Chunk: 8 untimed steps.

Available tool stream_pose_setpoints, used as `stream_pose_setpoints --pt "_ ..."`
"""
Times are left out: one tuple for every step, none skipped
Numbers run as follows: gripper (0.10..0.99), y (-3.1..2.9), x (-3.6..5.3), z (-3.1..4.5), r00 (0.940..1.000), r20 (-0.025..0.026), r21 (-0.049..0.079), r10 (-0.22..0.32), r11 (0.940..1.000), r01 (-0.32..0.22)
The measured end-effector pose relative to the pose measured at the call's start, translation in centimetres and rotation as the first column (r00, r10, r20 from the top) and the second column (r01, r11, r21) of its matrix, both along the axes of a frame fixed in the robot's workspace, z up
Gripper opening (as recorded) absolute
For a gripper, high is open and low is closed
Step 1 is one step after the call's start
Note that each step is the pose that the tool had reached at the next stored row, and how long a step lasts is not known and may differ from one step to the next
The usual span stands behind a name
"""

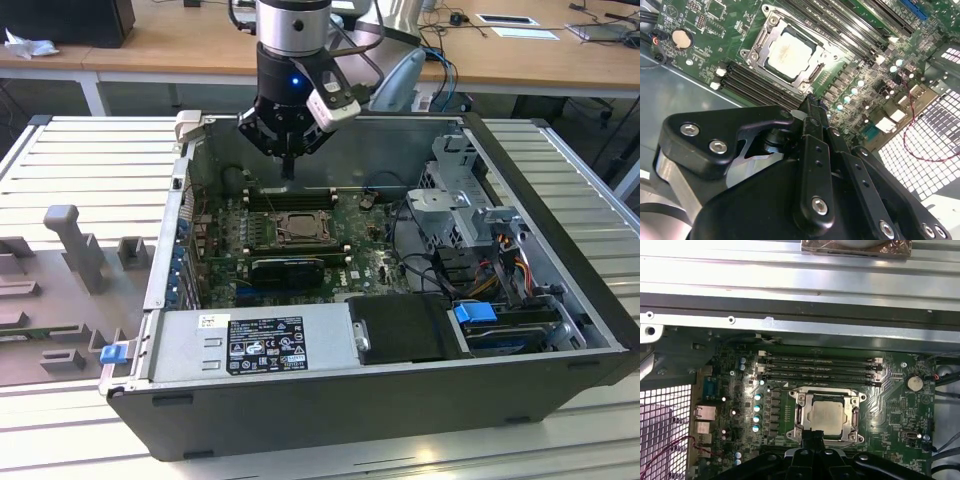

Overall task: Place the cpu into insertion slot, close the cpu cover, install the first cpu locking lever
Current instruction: 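Close the cpu cover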

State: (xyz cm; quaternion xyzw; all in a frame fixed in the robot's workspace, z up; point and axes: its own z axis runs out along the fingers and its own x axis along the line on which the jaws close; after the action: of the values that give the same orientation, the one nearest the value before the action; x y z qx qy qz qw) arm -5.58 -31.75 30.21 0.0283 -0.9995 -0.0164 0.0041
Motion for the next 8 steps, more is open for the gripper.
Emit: stream_pose_setpoints --pt "0.106 0.0 -0.04 0.0 1.0 0.0 0.0 0.001 1.0 -0.001" --pt "0.106 0.0 -0.14 0.0 1.0 0.0 0.0 0.003 1.0 -0.003" --pt "0.106 0.0 -0.21 0.0 1.0 0.0 0.0 0.006 1.0 -0.006" --pt "0.106 0.0 -0.42 0.0 0.9999 0.0 0.0 0.013 0.9999 -0.013" --pt "0.106 -0.01 -0.58 0.01 0.9999 -0.0001 0.0 0.015 0.9999 -0.015" --pt "0.106 0.0 -0.76 0.0 0.9999 0.0 0.0 0.016 0.9999 -0.016" --pt "0.106 0.0 -1.04 -0.02 0.9999 0.0002 0.0 0.017 0.9999 -0.017" --pt "0.106 0.0 -1.3 -0.06 0.9999 0.001 0.0 0.017 0.9999 -0.017"
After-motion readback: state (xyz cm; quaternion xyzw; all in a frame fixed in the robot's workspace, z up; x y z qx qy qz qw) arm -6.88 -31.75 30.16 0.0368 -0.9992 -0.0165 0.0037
